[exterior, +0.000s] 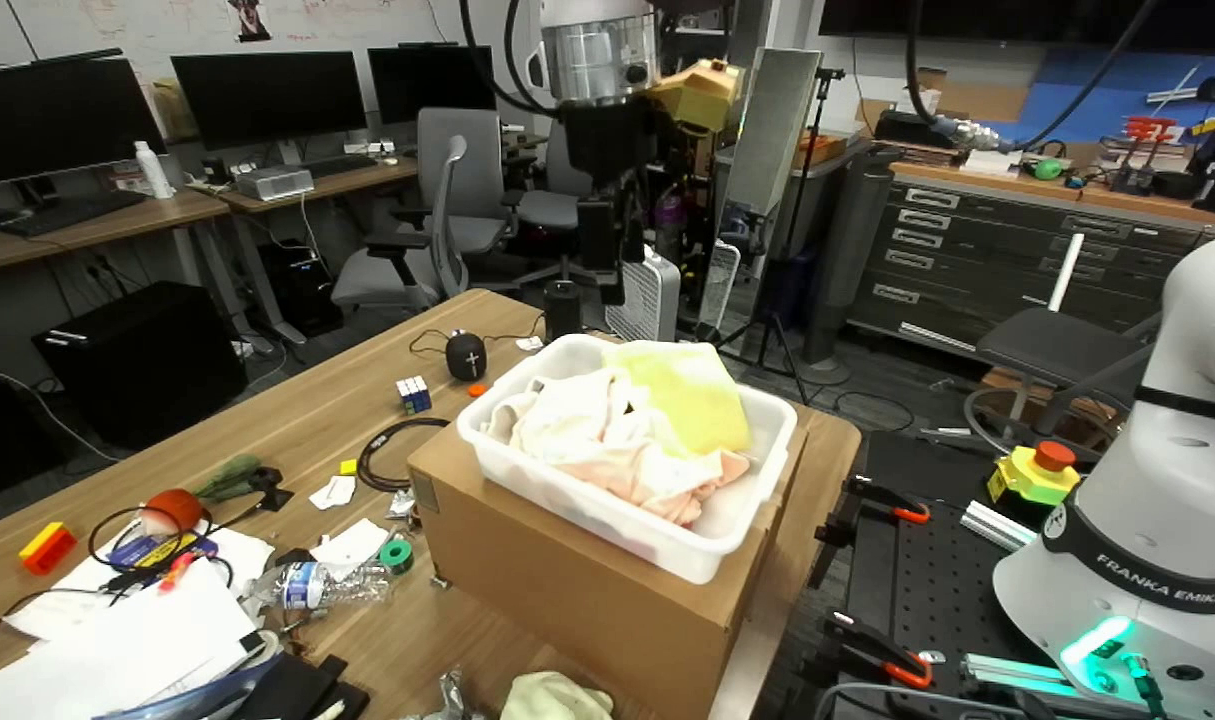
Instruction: Take the towels and t-shirts out of the box and place them on the table
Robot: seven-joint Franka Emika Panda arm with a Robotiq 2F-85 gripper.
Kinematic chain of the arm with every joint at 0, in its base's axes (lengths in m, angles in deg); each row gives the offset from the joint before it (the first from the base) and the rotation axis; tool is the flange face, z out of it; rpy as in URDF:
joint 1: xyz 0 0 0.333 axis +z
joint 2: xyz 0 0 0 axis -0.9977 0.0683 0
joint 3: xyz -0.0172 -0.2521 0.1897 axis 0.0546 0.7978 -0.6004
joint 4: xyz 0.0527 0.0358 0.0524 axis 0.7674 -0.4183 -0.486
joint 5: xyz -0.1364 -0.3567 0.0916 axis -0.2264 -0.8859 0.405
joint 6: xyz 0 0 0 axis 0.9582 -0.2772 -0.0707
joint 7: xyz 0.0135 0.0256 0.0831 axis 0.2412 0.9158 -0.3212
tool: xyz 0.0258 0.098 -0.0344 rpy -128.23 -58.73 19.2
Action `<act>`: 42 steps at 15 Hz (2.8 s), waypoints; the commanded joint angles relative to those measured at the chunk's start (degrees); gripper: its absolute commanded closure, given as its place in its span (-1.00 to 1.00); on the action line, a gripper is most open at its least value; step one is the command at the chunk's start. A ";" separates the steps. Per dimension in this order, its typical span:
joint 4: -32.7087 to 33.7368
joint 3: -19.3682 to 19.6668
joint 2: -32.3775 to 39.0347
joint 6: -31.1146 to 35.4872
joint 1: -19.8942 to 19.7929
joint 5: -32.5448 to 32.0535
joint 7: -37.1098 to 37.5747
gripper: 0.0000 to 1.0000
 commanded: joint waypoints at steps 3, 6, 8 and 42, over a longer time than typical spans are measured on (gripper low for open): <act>5.32 0.74 7.19 2.98 -0.69 0.16 -3.67 -1.00; 5.13 1.19 9.54 5.73 -1.17 0.03 -2.82 -1.00; 4.74 1.61 10.99 7.23 -1.64 -0.05 -2.86 -1.00; 3.53 3.66 29.56 15.19 -5.03 -0.51 -6.80 -1.00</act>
